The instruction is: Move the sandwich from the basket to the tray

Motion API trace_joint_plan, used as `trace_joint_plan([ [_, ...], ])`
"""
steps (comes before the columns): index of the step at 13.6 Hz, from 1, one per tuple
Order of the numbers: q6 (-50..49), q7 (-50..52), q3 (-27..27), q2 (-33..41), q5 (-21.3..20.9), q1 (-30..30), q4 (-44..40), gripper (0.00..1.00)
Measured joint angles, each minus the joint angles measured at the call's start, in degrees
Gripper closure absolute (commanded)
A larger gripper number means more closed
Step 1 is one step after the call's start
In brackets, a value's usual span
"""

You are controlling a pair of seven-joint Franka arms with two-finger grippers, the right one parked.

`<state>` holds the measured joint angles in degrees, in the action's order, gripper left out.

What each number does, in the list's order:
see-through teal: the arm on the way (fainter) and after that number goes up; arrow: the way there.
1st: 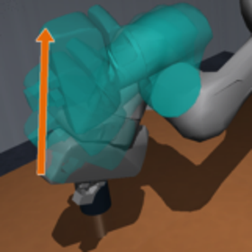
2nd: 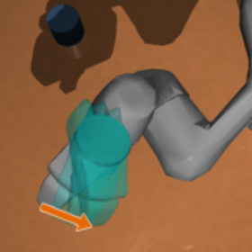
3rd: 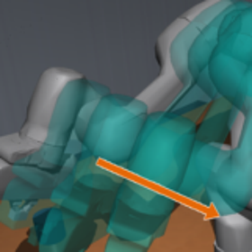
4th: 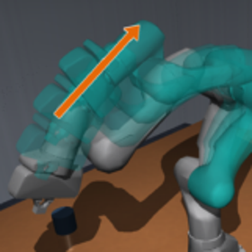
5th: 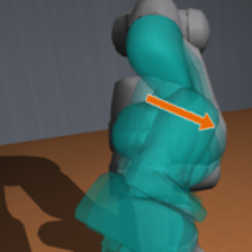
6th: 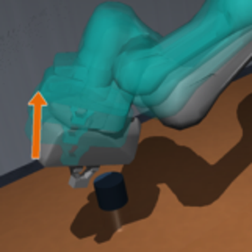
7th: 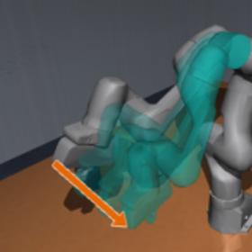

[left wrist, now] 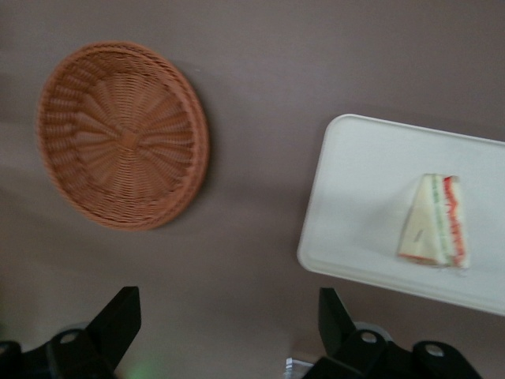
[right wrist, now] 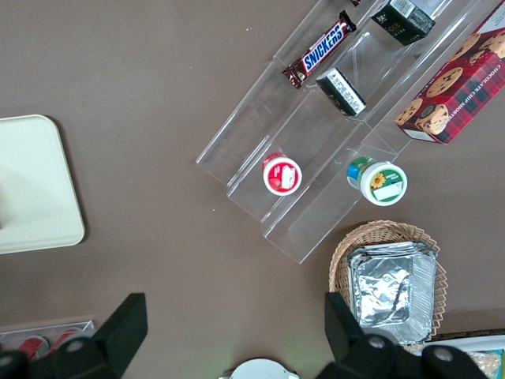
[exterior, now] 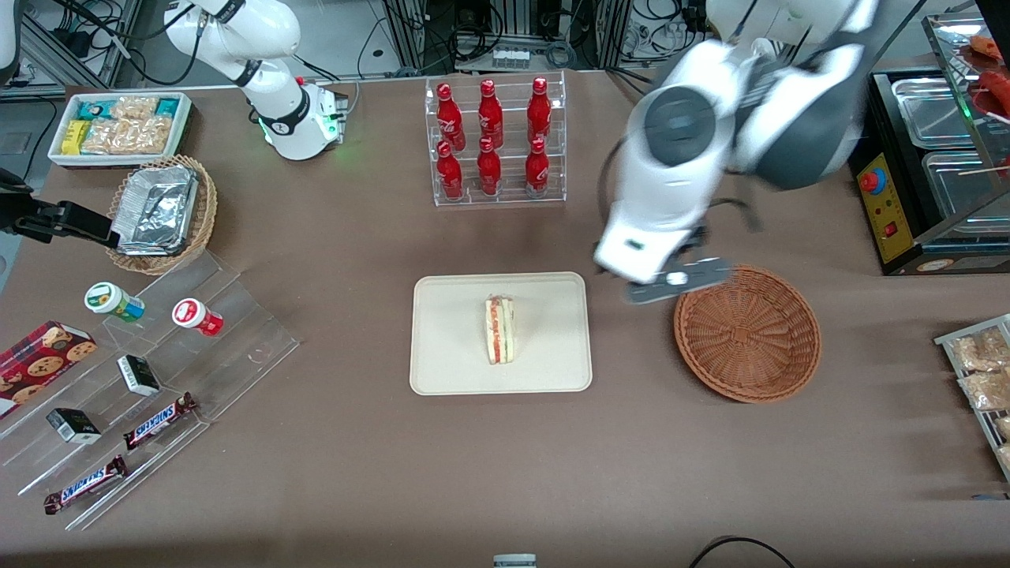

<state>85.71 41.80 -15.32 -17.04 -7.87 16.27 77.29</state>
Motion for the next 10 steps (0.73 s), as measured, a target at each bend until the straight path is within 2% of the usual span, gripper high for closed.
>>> trace_joint_plan([
  [3, -3.81, -11.46, 0.18, 6.51, 1.43, -7.43, 3.74, 0.01],
  [7, -6.9, -26.28, 0.38, 10.96, 3.25, -18.12, 4.95, 0.01],
  [10, -8.14, -34.04, 3.19, 12.8, 4.3, -21.11, 4.96, 0.01],
])
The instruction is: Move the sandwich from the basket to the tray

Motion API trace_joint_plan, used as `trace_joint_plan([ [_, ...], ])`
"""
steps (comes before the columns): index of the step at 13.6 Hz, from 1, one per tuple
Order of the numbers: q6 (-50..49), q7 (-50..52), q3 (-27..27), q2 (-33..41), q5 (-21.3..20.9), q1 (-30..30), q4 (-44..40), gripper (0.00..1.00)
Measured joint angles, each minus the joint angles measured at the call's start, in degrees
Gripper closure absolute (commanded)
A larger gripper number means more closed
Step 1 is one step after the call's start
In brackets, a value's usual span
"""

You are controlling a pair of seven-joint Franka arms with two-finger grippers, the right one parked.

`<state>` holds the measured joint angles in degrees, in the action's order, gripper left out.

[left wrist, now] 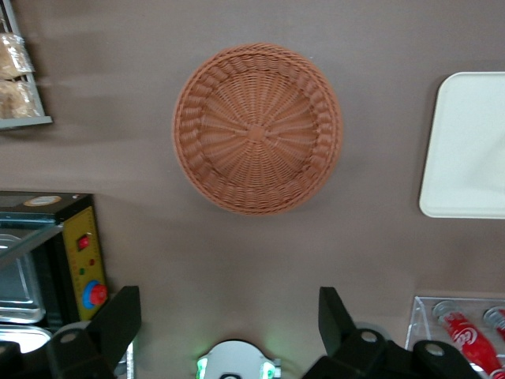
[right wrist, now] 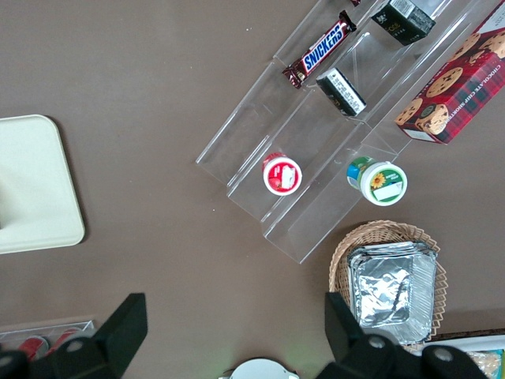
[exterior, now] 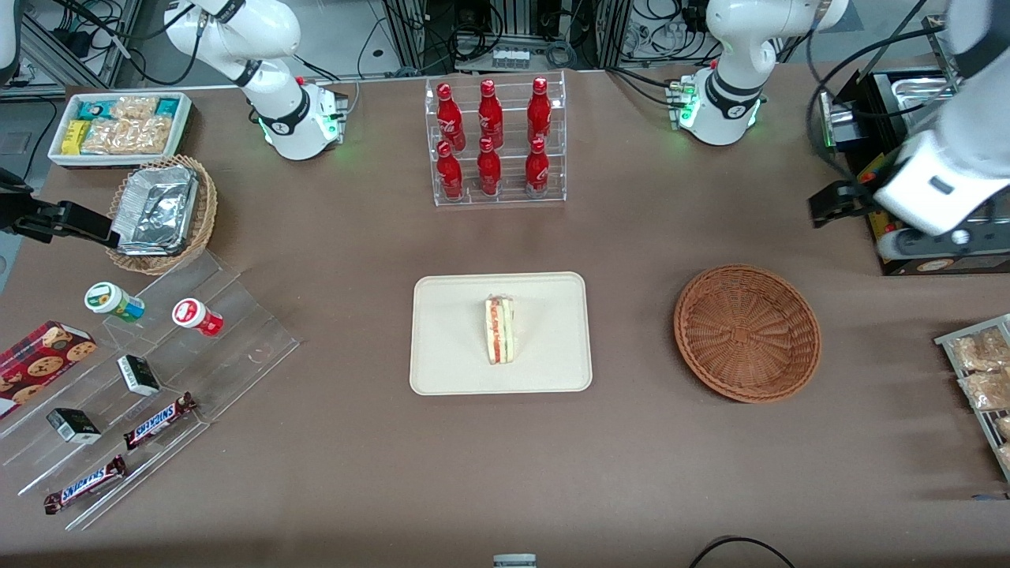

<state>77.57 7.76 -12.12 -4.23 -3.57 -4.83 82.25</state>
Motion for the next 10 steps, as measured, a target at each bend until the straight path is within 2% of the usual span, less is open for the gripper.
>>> trace_joint_plan([
  [5, -0.28, -2.91, 10.69, 1.95, 1.47, 6.43, 0.0, 0.01],
  [10, -1.15, -4.8, 12.49, 3.26, 1.6, 6.72, 0.0, 0.01],
])
